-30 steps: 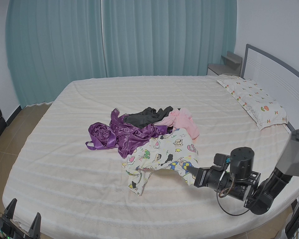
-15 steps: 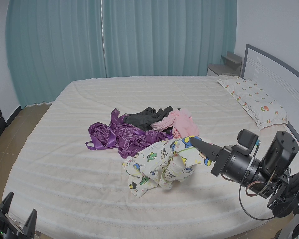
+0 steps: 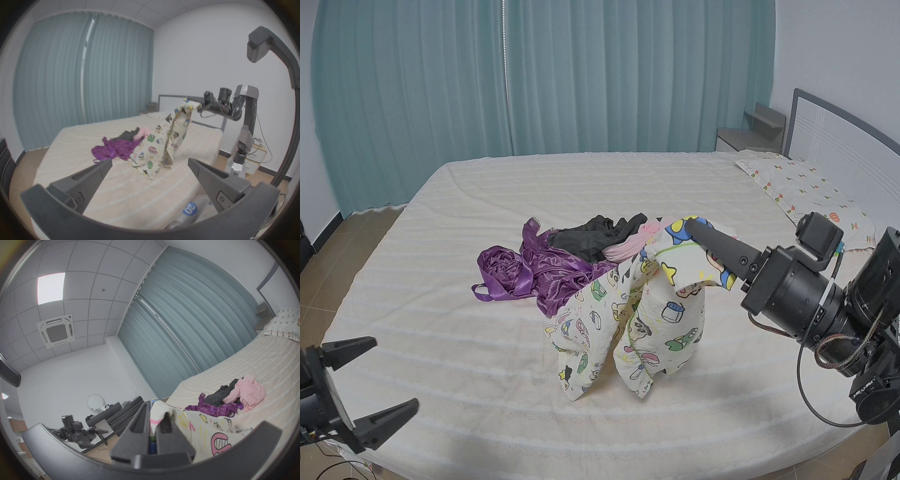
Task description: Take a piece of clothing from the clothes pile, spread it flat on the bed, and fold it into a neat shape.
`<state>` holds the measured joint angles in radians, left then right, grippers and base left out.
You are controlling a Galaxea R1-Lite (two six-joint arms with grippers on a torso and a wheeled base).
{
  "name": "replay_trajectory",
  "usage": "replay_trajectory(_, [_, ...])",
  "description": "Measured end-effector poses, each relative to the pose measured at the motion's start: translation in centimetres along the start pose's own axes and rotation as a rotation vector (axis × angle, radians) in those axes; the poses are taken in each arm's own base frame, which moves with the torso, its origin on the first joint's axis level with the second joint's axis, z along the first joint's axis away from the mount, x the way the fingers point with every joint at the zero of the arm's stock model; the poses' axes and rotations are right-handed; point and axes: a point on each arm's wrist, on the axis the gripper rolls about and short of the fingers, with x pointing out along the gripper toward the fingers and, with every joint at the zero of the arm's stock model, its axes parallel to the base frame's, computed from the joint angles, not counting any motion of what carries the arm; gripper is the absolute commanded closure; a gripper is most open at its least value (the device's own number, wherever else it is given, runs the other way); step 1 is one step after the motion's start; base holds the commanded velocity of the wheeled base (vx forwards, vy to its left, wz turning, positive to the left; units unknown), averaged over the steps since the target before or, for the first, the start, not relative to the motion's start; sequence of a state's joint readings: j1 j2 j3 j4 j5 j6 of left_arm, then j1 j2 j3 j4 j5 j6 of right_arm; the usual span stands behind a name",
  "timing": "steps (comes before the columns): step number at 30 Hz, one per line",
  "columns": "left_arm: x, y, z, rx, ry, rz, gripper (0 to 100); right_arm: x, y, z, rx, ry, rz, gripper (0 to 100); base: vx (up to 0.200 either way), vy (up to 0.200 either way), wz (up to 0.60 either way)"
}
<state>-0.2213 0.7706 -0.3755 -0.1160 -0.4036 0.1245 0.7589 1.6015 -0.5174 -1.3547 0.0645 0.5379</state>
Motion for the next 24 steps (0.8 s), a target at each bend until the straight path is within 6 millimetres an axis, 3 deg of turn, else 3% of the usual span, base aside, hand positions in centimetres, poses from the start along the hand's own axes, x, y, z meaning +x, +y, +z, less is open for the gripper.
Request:
replay_trajectory(10, [10.1,1.0,-0.6,0.039,0.176,-0.167,0,1.1,0.7,1.1,-0.004,-0.043,0.040,100,0.000,0.000,0.00])
replay_trajectory(20, [20.5,-0.8,-5.3,0.073,0.210,-0.204,0,2.0,0.9,1.3,-0.010,-0.056,0.057,100,0.000,0.000,0.00])
replay_trajectory(24, [23.4,-1.8,-6.9,0.040,0.173,-0.179,0,2.2,1.0,1.5,-0.012,-0.060,0.062,100,0.000,0.000,0.00])
